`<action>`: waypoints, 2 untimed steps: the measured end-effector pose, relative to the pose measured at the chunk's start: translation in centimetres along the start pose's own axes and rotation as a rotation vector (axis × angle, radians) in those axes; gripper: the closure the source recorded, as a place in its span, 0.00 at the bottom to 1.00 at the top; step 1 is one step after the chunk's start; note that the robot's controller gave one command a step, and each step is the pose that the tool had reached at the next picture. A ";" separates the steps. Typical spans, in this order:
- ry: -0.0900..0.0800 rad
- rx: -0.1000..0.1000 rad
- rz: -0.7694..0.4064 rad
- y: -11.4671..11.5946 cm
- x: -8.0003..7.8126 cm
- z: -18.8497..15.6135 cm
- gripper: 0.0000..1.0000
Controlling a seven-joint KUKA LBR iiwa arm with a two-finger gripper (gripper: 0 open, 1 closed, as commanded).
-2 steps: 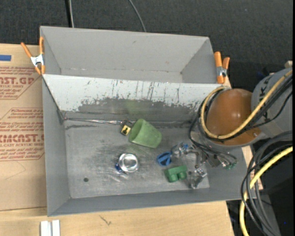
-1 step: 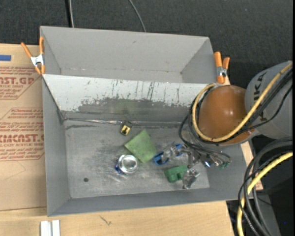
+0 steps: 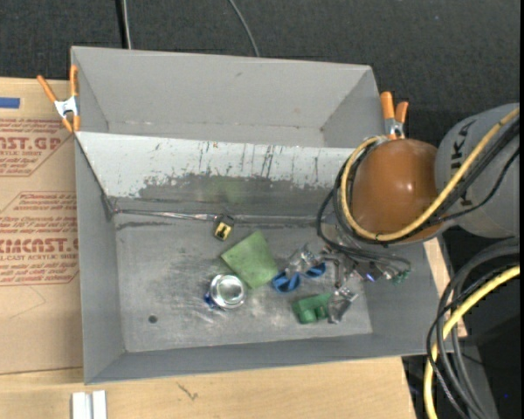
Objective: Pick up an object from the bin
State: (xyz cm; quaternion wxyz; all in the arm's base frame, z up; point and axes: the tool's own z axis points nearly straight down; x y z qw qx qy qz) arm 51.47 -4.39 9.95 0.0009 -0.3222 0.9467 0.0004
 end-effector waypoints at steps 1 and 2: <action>-0.012 0.009 -0.296 0.9 2.7 2.6 0.00; -0.005 0.004 -0.294 0.9 2.4 2.5 0.00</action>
Offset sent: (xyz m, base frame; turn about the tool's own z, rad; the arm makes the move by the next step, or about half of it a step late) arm -0.0309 -0.0116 -0.0295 -0.2956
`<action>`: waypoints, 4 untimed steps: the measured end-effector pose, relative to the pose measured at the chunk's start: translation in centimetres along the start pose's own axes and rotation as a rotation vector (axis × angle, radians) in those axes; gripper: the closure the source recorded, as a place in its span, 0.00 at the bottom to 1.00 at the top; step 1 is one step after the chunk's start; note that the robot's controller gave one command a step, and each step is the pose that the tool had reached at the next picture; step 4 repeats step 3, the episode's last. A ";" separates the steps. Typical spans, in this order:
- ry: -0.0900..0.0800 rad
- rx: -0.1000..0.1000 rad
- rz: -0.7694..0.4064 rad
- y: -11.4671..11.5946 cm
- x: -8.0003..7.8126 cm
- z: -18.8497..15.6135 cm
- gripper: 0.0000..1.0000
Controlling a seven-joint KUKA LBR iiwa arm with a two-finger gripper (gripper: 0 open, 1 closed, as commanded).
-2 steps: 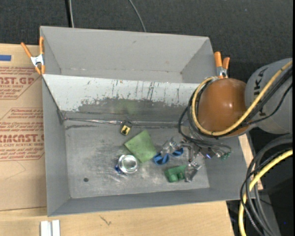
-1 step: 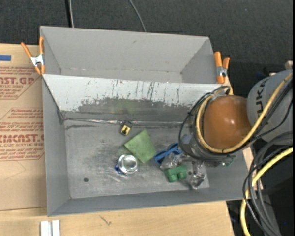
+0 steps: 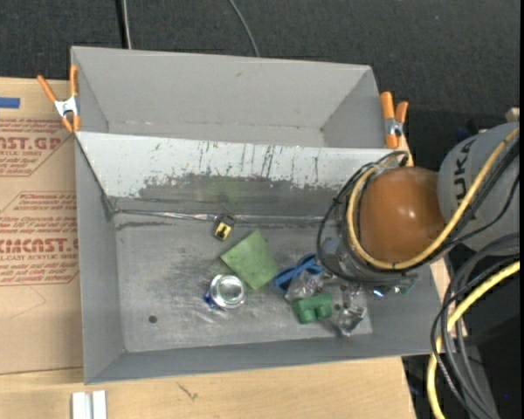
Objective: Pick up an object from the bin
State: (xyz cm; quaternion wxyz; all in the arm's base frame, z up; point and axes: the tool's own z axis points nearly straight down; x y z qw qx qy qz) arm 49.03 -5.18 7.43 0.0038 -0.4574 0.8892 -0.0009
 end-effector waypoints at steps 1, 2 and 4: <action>0.001 -0.001 -0.001 0.0 -0.1 -0.1 1.00; 0.004 -0.004 0.000 0.0 -0.2 -0.2 1.00; 0.001 0.001 0.002 -0.2 -0.4 -9.5 1.00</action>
Offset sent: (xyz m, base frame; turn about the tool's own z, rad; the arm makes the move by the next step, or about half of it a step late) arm 0.0000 0.0000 0.0000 0.0000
